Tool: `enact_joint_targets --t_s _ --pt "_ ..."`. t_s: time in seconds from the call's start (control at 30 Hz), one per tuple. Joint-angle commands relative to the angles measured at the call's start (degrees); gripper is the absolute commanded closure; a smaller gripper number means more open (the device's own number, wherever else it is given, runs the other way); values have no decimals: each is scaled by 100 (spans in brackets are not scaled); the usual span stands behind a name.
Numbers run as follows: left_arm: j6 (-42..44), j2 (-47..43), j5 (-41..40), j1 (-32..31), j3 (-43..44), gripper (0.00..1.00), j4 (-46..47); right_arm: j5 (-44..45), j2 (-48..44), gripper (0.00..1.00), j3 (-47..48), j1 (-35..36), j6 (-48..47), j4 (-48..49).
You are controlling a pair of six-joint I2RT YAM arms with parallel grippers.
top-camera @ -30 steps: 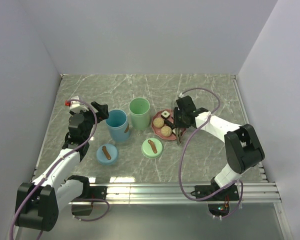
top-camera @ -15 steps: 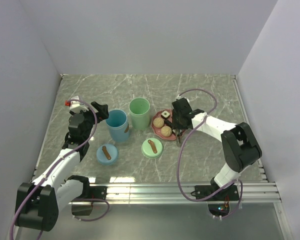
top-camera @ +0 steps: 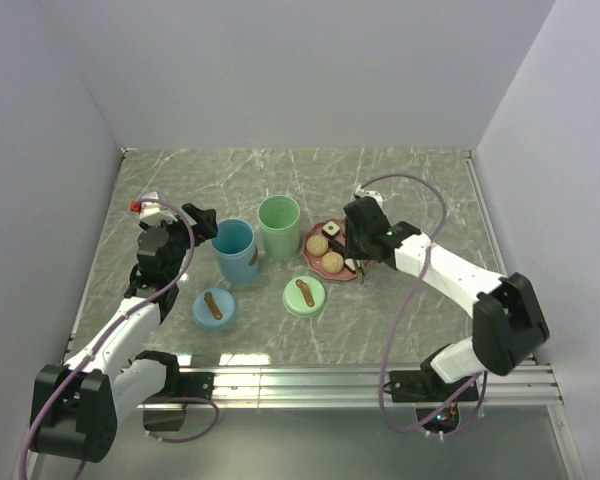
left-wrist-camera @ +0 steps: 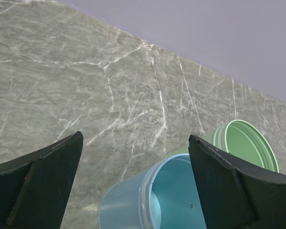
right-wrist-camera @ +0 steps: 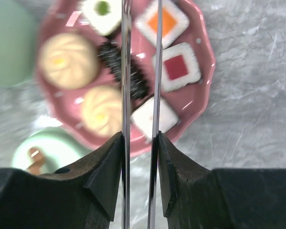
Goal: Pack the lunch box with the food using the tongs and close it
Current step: Pick up the food using the clamp
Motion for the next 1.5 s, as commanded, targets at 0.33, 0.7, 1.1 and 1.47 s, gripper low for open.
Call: enact_joint_targets --t_s 0.33,0.7,1.1,1.47 --pt "-48 -125 108 18 89 1 196 388 -1219 59 -599 809 656 -821" --pt "-56 -125 117 27 80 1 214 213 -2327 59 -740 1363 691 -787" --pt "-56 -64 117 27 98 0 214 335 -1589 58 -476 1372 445 -136" --pt "-74 7 91 27 124 0 214 300 -1369 57 -247 1363 304 172"
